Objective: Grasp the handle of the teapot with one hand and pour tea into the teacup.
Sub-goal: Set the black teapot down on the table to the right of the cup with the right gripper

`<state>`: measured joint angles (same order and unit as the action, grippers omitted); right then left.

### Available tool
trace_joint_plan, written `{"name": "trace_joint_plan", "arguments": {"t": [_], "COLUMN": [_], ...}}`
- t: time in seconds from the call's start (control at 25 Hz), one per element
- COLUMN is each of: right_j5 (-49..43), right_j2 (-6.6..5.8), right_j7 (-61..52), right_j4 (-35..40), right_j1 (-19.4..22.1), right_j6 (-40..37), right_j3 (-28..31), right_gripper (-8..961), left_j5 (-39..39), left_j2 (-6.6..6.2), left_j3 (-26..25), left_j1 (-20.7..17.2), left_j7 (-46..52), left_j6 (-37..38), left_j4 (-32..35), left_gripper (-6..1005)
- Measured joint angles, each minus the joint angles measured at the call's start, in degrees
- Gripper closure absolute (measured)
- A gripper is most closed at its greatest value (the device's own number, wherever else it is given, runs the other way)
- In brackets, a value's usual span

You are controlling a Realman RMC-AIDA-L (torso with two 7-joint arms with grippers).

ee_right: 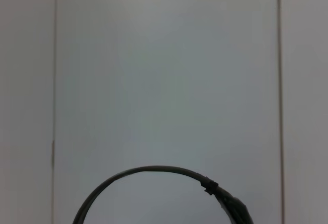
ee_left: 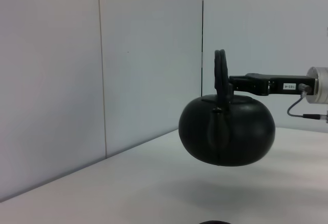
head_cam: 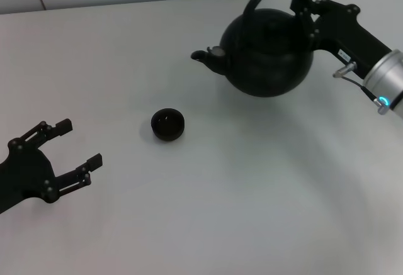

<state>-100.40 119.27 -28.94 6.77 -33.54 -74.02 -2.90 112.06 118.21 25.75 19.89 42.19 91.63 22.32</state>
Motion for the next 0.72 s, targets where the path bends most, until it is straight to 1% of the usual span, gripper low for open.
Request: {"name": "trace_joint_plan", "arguments": {"t": [0.16,0.4,0.72], "right_j5": [0.8,2.1,2.3], "right_j2": [0.13,0.19,0.11], "right_j7": [2.1,5.2,7.6], "right_j4": [-0.4,-2.1,-3.1], "right_j1": [2.0,3.5,5.8], "right_j6": [-0.2,-0.4,-0.6], "right_j3": [0.0,0.3,2.4], "right_gripper": [810,808,804], "left_j5": [0.0,0.0,0.0], "left_j2": [0.00,0.00,-0.03], "left_j3": [-0.1,-0.1,-0.3], "left_j1": [0.2,0.4,0.4], "left_j7": [0.0,0.0,0.0], "left_j6": [0.0,0.0,0.0], "left_j4": [0.0,0.0,0.0], "left_gripper": [136,135,135]}}
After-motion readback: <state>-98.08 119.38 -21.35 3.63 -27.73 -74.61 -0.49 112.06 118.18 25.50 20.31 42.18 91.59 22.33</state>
